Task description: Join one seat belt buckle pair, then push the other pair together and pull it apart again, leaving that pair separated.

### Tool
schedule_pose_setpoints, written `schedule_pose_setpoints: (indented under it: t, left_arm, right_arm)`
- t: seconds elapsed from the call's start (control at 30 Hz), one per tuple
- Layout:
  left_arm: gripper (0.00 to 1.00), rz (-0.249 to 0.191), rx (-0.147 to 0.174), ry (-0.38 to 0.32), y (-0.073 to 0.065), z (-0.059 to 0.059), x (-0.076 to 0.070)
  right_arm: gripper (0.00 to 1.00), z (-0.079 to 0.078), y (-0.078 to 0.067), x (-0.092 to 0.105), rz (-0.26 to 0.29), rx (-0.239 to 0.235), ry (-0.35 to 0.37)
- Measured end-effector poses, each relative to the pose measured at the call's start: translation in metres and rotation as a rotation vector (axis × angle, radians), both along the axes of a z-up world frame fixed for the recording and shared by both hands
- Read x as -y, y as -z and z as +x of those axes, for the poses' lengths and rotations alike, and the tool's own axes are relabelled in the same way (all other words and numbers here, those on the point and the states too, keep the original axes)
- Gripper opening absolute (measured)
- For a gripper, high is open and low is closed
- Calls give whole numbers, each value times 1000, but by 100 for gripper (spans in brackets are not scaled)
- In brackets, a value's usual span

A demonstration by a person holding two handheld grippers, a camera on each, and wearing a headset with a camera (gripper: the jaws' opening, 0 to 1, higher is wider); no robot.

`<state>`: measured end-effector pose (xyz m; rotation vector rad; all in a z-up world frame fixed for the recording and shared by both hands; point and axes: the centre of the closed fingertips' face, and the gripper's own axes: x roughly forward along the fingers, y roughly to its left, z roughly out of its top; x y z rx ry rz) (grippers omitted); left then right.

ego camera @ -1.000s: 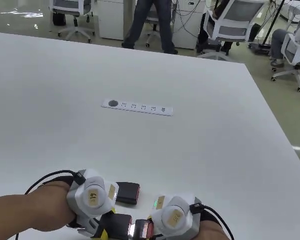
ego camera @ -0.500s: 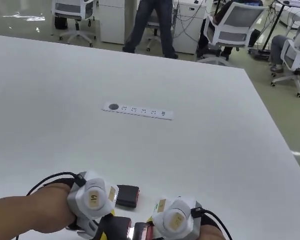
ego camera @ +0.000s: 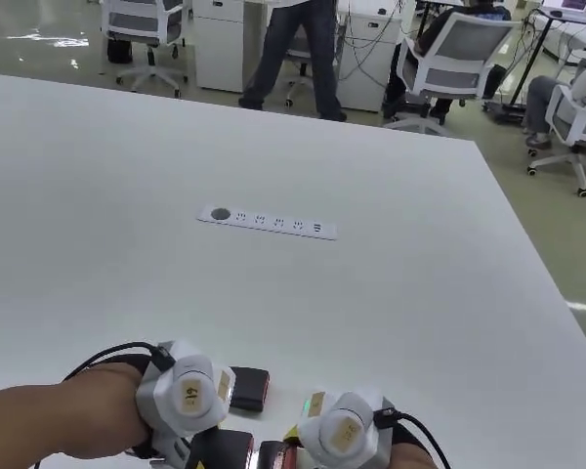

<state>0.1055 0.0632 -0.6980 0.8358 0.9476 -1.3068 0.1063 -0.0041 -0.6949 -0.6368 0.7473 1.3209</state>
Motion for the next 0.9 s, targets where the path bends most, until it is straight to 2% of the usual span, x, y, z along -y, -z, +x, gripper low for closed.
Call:
schedule_pose_setpoints:
  t: [0.1, 0.23, 0.3, 0.4, 0.47, 0.53, 0.67, 0.73, 0.8, 0.83, 0.9]
  left_arm:
    - [39, -40, -9, -28, -11, -1, 4]
    - [40, -69, 3, -36, -29, 1, 8]
    - [40, -84, 9, -41, -36, 6, 9]
    - [40, -110, 45, -67, -43, 22, 10]
    - [40, -110, 48, -77, -43, 29, 8]
    - [40, -106, 50, -81, -43, 34, 9]
    - [41, -100, 55, -89, -38, 53, 3]
    - [41, -102, 58, -89, -38, 56, 4]
    - [42, -101, 71, -86, -35, 66, 4]
    - [43, -94, 74, -91, -31, 75, 0]
    - [45, -79, 86, -98, -31, 80, 1]
  right_arm:
    - [35, -2, -8, 0, 9, -1, -3]
    - [32, -3, -23, 1, 38, 0, -11]
    - [31, 0, -31, 4, 49, 6, -11]
    - [35, 12, -38, 10, 61, 38, 11]
    - [33, 16, -38, 15, 58, 37, 12]
    - [32, 25, -39, 23, 50, 58, 22]
    - [31, 42, -39, 43, 32, 69, 55]
    - [30, 50, -38, 52, 27, 74, 67]
    - [30, 60, -37, 62, 18, 83, 84]
    - [30, 64, -35, 66, 14, 86, 87]
    - [30, 70, -30, 76, -1, 84, 91]
